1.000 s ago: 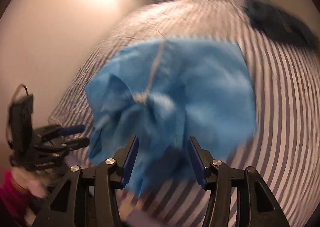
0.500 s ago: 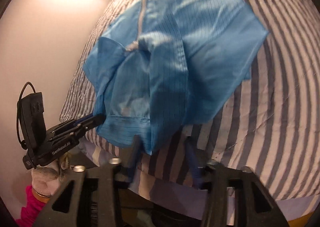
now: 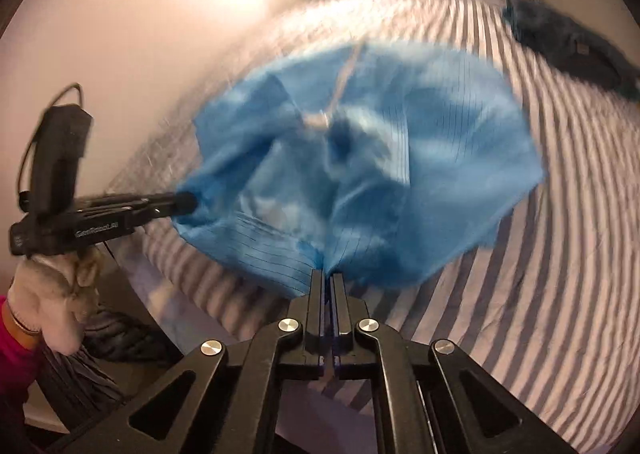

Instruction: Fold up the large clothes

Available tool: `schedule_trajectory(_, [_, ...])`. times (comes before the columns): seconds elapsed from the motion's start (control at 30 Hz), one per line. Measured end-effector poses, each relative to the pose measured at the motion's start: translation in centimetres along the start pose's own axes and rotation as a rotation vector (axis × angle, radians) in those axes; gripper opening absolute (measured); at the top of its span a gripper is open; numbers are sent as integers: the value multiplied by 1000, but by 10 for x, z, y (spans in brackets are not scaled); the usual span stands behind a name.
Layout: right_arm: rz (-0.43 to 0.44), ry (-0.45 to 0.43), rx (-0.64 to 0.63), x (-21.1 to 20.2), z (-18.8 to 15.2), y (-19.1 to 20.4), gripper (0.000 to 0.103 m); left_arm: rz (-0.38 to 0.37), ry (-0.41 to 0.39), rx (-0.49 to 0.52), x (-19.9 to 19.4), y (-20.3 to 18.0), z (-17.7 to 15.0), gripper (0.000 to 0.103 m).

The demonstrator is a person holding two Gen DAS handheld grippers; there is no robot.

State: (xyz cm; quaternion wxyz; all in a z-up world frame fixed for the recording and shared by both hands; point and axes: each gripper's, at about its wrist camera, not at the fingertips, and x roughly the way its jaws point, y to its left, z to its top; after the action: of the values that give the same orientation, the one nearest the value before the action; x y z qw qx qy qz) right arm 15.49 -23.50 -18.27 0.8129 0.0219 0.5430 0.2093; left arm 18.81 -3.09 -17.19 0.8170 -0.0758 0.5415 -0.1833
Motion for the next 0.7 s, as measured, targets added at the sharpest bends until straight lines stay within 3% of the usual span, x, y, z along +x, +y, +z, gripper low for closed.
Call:
schedule_trajectory(0.07, [5,28,10,4,-3,-5,5,-5,14,1,-3,1,0,1])
schedule_trajectory(0.13, [46,44,11,-5,-4,-7,16,-6,-4,-2,-16,2,-1,2])
schedule_trajectory(0.2, [76,11,-8,-26,-3,-9,30,-55,-29,-12,-35,4,0,3])
schedule_trajectory(0.3, [129,-62,-46,-59,-3,-7,31,-107,-107,-26,-55,4,15,5])
schedule_trajectory(0.43, [92,-172,-45,-63,29,-10,31,-58,-118,8,-38,-4,56,5])
schedule_trajectory(0.5, [48,-192,-35,-51,42,-11,31,36,-127,34,-22,-6,70,5])
schedule_trajectory(0.63, [-46,-140,-73,-19,53,-14,34,119,-70,22,15,15,86,5])
schedule_trajectory(0.7, [-27,-68,-43,-3,51,-22,36,114,3,-21,36,35,80,5])
